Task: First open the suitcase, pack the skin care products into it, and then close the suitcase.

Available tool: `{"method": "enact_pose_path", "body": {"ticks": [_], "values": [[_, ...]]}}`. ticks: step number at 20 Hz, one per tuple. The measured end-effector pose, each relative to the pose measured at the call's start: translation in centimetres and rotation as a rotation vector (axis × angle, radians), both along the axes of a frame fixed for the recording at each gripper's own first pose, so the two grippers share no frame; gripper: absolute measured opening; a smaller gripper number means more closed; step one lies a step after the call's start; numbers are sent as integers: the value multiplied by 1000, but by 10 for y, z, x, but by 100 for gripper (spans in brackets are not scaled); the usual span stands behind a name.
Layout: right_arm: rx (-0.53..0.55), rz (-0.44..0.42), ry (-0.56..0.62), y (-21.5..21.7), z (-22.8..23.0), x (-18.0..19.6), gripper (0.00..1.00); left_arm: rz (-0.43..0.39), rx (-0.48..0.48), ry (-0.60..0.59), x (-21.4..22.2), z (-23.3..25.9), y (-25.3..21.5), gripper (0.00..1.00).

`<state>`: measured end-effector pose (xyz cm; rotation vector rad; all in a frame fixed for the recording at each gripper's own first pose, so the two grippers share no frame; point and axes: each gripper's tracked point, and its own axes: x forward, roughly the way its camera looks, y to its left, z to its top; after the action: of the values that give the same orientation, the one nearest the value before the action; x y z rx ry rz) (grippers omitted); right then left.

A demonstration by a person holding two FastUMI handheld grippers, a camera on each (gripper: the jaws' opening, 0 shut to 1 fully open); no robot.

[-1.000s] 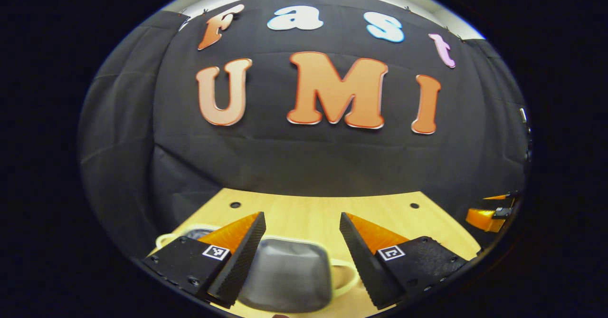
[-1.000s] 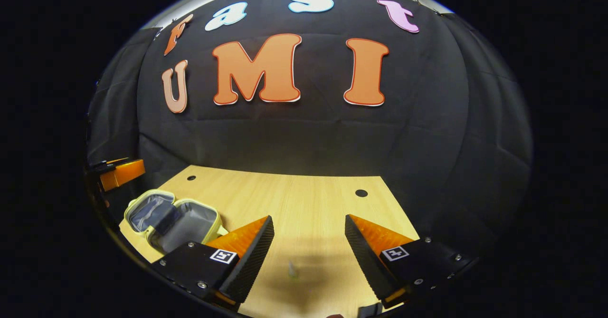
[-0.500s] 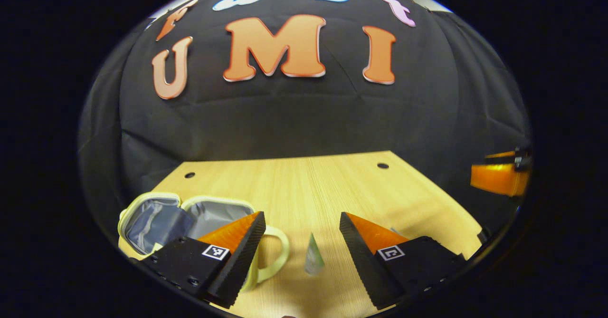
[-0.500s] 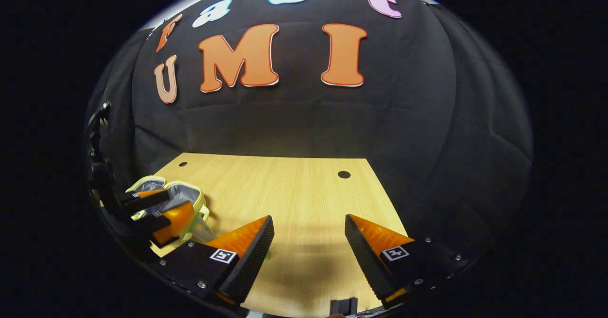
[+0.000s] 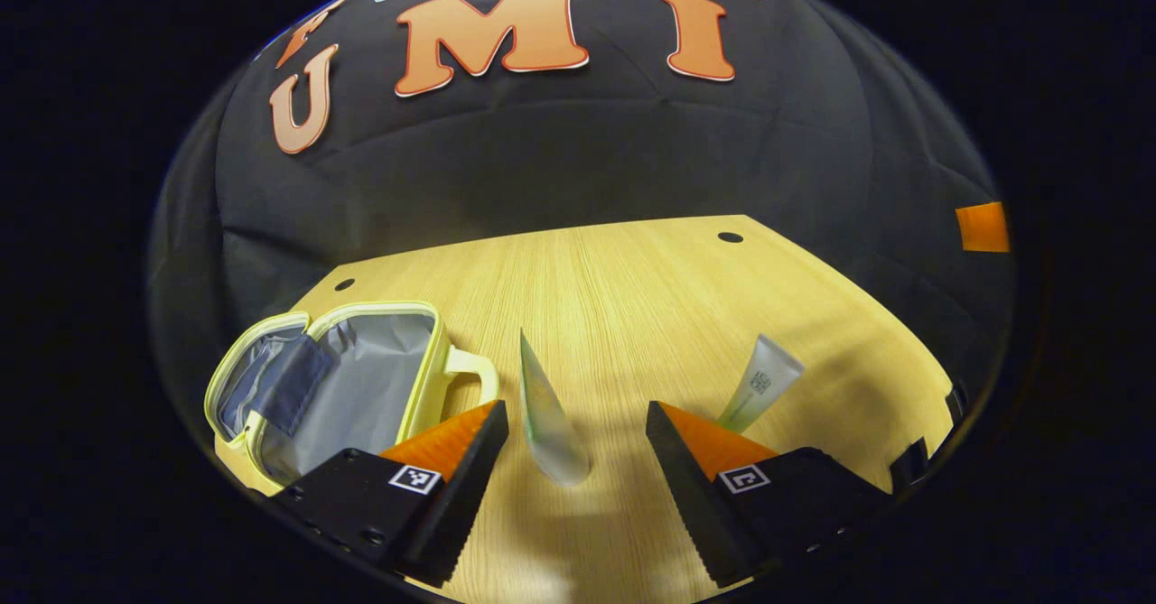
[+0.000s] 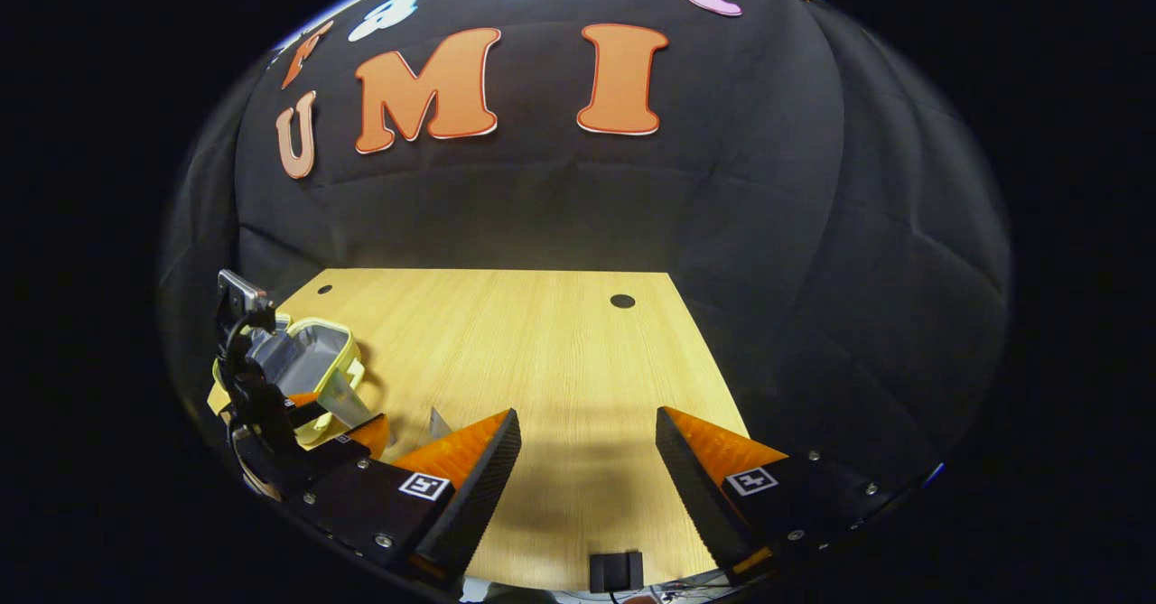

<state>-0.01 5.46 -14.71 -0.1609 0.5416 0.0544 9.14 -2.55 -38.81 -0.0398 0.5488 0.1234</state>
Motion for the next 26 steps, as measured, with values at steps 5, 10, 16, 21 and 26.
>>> {"method": "enact_pose_path", "body": {"ticks": [5, 10, 16, 21, 26], "values": [[-2, 10, 16, 4, -1, -1, 95, 35, 33, 21, 5, -15, 12, 49], [-3, 43, 19, 18, -6, -2, 95, -21, -38, 50, 3, -14, 8, 29], [55, 152, 50, 61, -18, -7, 96, -34, -71, 41, -10, 30, 15, 29], [90, 236, 93, 98, -44, -1, 96, -45, -65, 20, -26, 83, 24, 29], [96, 306, 177, 127, -87, 5, 96, -35, 2, 40, -49, 104, 45, 28]]}}
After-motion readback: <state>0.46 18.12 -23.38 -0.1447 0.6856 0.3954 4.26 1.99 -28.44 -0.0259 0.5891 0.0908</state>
